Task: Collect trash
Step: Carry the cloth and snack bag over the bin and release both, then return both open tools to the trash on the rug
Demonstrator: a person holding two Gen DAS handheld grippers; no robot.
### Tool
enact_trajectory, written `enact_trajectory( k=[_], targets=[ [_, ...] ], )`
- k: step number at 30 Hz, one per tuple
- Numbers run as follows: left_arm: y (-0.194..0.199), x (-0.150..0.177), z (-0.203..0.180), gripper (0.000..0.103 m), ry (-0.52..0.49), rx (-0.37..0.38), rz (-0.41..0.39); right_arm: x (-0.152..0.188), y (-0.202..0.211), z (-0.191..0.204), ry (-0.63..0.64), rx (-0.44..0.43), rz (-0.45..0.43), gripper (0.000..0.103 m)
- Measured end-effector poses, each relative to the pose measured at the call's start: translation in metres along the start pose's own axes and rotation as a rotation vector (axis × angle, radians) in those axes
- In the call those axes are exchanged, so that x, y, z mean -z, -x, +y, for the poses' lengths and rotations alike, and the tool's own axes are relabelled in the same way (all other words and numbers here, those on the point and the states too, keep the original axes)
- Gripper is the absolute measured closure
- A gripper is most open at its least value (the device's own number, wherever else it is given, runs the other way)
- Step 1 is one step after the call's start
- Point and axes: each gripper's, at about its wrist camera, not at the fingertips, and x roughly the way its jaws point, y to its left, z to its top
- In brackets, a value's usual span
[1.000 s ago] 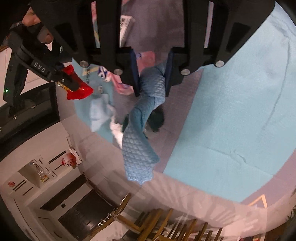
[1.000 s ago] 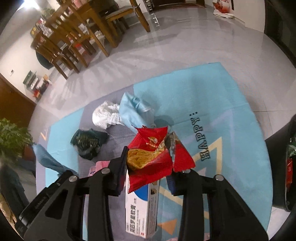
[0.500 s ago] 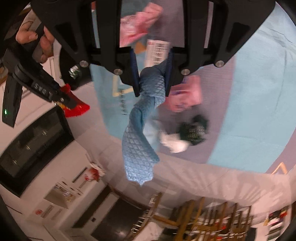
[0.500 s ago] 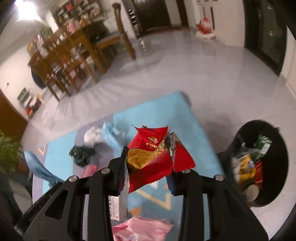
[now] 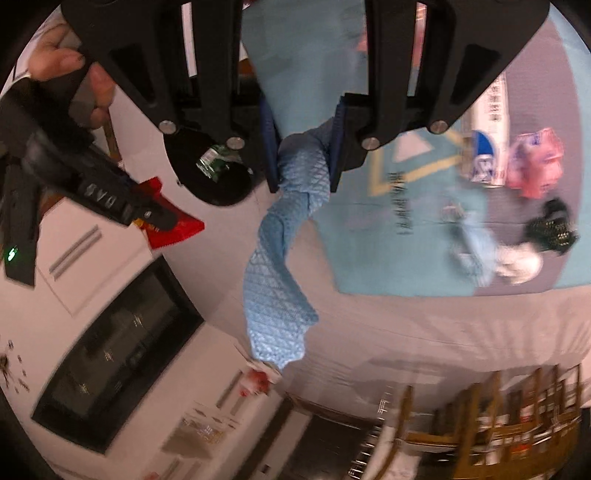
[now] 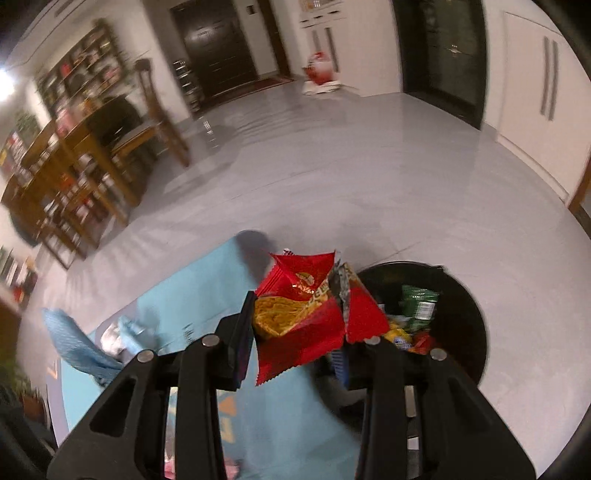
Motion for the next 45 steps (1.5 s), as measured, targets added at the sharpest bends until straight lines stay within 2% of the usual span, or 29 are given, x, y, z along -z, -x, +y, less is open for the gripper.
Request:
enact_trajectory(
  k=[5,11,16,24,25,26,27,28,30,32,35,40,45],
  targets=[
    [-0.047,0.010,-0.037,0.076,-0.028,0.058,0.100,-0.008,-0.004,-0.050,-0.114,0.003,0.040,0.066],
    [-0.107,0.018,-0.066,0.076,-0.025,0.180,0.232,-0.013,-0.014,-0.104,-0.209,0.042,0.086,0.066],
    [-0.143,0.029,-0.078,0.076,-0.033,0.169,0.300,-0.010,-0.037,-0.134,-0.274,0.082,0.163,0.066],
    [-0.170,0.039,-0.102,0.074,-0.058,0.136,0.359,-0.008,-0.046,-0.139,-0.285,0.120,0.207,0.063],
    [-0.168,0.038,-0.103,0.067,-0.059,0.141,0.357,-0.008,-0.046,-0.136,-0.271,0.135,0.215,0.060],
    [-0.165,0.037,-0.103,0.054,-0.061,0.150,0.351,-0.008,-0.045,-0.132,-0.259,0.145,0.217,0.059],
    [-0.158,0.032,-0.099,0.046,-0.062,0.163,0.344,-0.009,-0.043,-0.128,-0.249,0.147,0.207,0.054],
    [-0.151,0.029,-0.099,0.034,-0.069,0.174,0.332,-0.009,-0.040,-0.125,-0.241,0.145,0.196,0.044],
    [-0.138,0.024,-0.095,0.029,-0.082,0.175,0.304,-0.009,-0.033,-0.120,-0.241,0.129,0.169,0.033],
    [-0.118,0.016,-0.086,0.019,-0.090,0.151,0.264,-0.011,-0.023,-0.112,-0.249,0.097,0.130,0.029],
    [-0.086,0.007,-0.065,0.012,-0.075,0.115,0.197,-0.014,-0.011,-0.100,-0.246,0.050,0.094,0.021],
    [-0.026,-0.008,-0.012,0.007,-0.022,-0.001,0.092,-0.018,-0.001,-0.058,-0.177,0.005,0.067,0.020],
    [0.040,-0.010,0.066,0.007,0.094,-0.143,0.024,-0.009,0.002,0.014,0.014,-0.082,0.084,0.020]
  ],
)
